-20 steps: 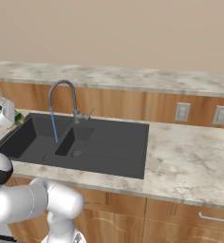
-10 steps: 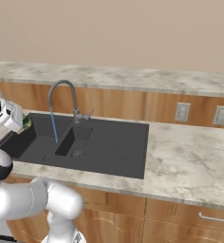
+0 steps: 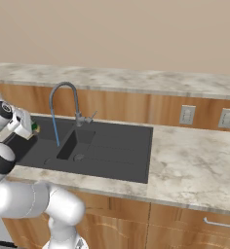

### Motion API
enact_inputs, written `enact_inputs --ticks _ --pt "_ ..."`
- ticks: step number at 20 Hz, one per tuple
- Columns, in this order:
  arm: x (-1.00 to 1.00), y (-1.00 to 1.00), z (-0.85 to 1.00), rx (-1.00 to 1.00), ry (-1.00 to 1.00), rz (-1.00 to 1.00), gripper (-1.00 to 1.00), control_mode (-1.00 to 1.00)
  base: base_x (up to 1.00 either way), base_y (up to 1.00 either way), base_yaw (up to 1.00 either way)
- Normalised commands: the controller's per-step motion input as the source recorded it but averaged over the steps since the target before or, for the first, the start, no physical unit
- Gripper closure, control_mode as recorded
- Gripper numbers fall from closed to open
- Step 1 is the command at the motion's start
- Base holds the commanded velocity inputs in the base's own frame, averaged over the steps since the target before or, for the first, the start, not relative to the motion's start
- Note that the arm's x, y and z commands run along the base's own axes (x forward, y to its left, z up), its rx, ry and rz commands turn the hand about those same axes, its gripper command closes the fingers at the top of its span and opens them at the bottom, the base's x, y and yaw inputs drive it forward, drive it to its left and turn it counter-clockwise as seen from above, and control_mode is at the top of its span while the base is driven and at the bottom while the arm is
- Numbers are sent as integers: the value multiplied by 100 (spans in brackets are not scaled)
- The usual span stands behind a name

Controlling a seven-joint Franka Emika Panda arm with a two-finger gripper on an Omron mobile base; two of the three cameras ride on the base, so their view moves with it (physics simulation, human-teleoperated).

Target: Soak the sponge with water for a few seconds and then drop it inside the sink.

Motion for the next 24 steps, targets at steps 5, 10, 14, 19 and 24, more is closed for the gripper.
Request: enact_inputs --ticks 5,10,14,19,24 --pt "33 -4 -24 0 0 -1 100 -100 0 0 0" --pt "32 -2 -23 0 0 0 100 -100 0 0 0" --pt "30 -1 -15 0 0 0 100 -100 0 0 0" --pt "27 0 -13 0 0 0 100 -100 0 0 0" --pt "25 0 -17 0 0 0 100 -100 0 0 0"
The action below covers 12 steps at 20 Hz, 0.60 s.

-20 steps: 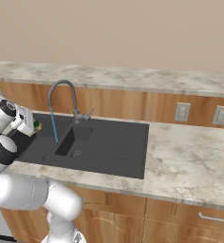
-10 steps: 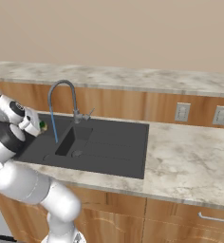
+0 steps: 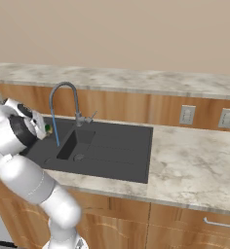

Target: Soak the sponge with water for a few seconds and then drop it inside the sink.

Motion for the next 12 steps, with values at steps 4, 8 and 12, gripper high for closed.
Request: enact_inputs --ticks 4,8,12 --pt "26 0 -22 0 0 0 100 -100 0 0 0" --pt "23 0 -18 0 0 0 100 -100 0 0 0" --pt "16 1 -9 0 0 0 100 -100 0 0 0"
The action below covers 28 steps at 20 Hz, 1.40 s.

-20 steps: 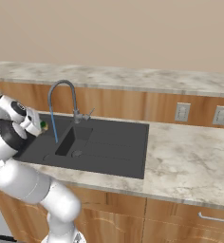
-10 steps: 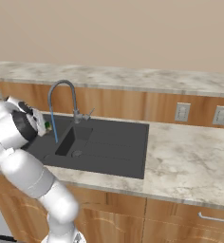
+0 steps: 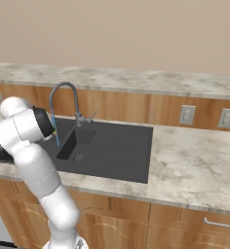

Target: Soak the sponge with water for a few seconds and then drop it inside the sink.

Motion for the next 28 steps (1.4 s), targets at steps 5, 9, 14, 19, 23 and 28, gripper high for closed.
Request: enact_inputs --ticks 5,9,14,19,23,28 --pt "14 11 -9 0 0 -1 100 -100 0 0 0" --pt "27 18 -14 0 0 -5 100 -100 0 0 0" --pt "23 27 -7 0 0 -10 100 -100 0 0 0" --pt "0 34 -9 -1 0 -3 100 -100 0 0 0" --pt "3 14 -15 -5 -7 -7 100 -100 0 0 0" --pt "12 3 -25 -5 -6 -7 100 -100 0 0 0"
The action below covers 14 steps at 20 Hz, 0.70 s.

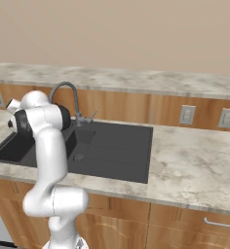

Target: Soak the sponge with water for a few seconds and then drop it inside the sink.

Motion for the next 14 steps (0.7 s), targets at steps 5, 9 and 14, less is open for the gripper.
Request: enact_inputs --ticks 5,9,14 --pt "5 0 -27 -3 -2 -7 100 -100 0 0 0" --pt "11 0 -28 -3 -1 -7 100 -100 0 0 0" --pt "18 0 -23 -4 0 -6 100 -100 0 0 0"
